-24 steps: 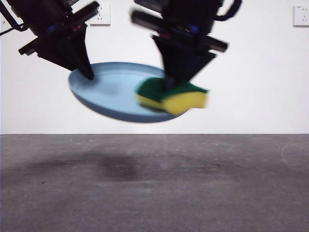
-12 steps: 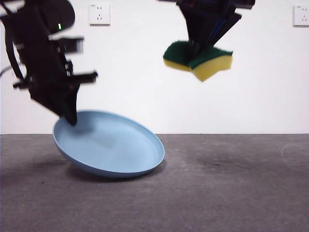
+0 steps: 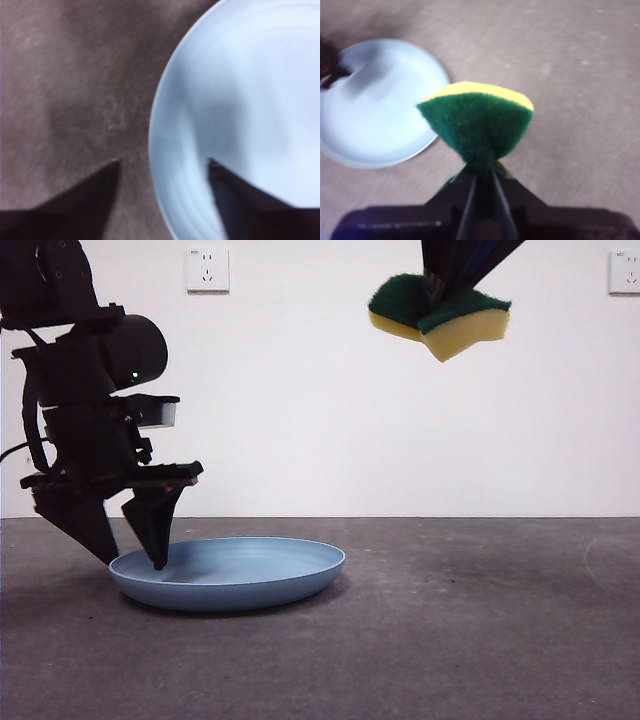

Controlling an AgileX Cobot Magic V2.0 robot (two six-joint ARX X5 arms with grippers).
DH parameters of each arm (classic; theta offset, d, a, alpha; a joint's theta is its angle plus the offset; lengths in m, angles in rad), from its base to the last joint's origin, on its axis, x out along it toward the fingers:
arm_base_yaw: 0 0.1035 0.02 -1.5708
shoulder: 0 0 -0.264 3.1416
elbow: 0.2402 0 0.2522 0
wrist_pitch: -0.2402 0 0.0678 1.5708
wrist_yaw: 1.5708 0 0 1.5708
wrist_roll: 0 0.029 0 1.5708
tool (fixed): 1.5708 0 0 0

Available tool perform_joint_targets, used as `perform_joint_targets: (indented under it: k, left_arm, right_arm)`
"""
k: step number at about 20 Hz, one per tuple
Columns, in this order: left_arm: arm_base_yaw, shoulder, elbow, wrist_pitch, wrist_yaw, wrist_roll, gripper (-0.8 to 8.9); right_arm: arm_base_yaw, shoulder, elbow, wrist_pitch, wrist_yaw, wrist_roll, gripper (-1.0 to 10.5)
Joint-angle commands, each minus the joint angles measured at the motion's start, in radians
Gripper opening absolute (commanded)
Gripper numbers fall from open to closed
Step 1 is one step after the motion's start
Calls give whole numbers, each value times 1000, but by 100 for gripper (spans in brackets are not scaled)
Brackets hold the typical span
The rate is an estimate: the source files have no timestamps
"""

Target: Pick up the plate,pick up the cloth,clean the plate with the cloth

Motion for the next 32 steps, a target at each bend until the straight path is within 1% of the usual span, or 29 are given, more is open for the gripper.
perform_joint_targets:
  k: [1,2,4,5,8,12,13,16,20,22,23,24,26,27,32]
  left_arm:
    - [-2,-49,-6,-6,-1,-32,441]
    - [-5,-79,-6,-12,-1,-31,441]
    - [-9,-149,-6,-30,-1,-31,441]
    - [-9,-187,-6,-34,-2,-31,441]
    - [-20,-304,-6,-33,-2,-59,441]
    - [-52,-464,-6,-43,-3,-69,441]
    - [-59,-497,-8,-43,-12,-68,441]
    - [-62,-570,-23,-47,-81,-68,441]
    - [-63,-651,-97,-80,-80,-68,440]
    - [-70,-676,-135,-106,-80,-68,440]
    - [-74,-686,-156,-109,-80,-68,440]
    - [-74,-691,-171,-111,-80,-69,440]
    - [-74,-692,-180,-114,-80,-69,440]
    - [-74,-692,-180,-110,-80,-69,440]
    - [-81,-692,-180,-98,-80,-71,439]
  right_arm:
    - [-36,28,-6,33,-10,39,-16]
    - [-63,39,-6,43,-45,42,-16]
    - [-119,78,-6,67,-158,42,-17]
    - [-142,105,-6,82,-190,42,-16]
    - [-201,201,-6,101,-201,49,-16]
    - [-257,360,-6,112,-284,49,-16]
    - [-266,401,-6,127,-290,48,-16]
    - [-280,499,-6,177,-290,48,-16]
    - [-285,557,-6,185,-291,40,-14]
    - [-285,557,-6,187,-292,40,104]
    - [-286,557,-6,185,-291,40,205]
    - [-290,557,-6,182,-292,40,357]
    - [-292,557,-6,182,-290,41,607]
    - [-292,557,-6,182,-290,41,667]
    - [-291,557,-6,179,-290,42,666]
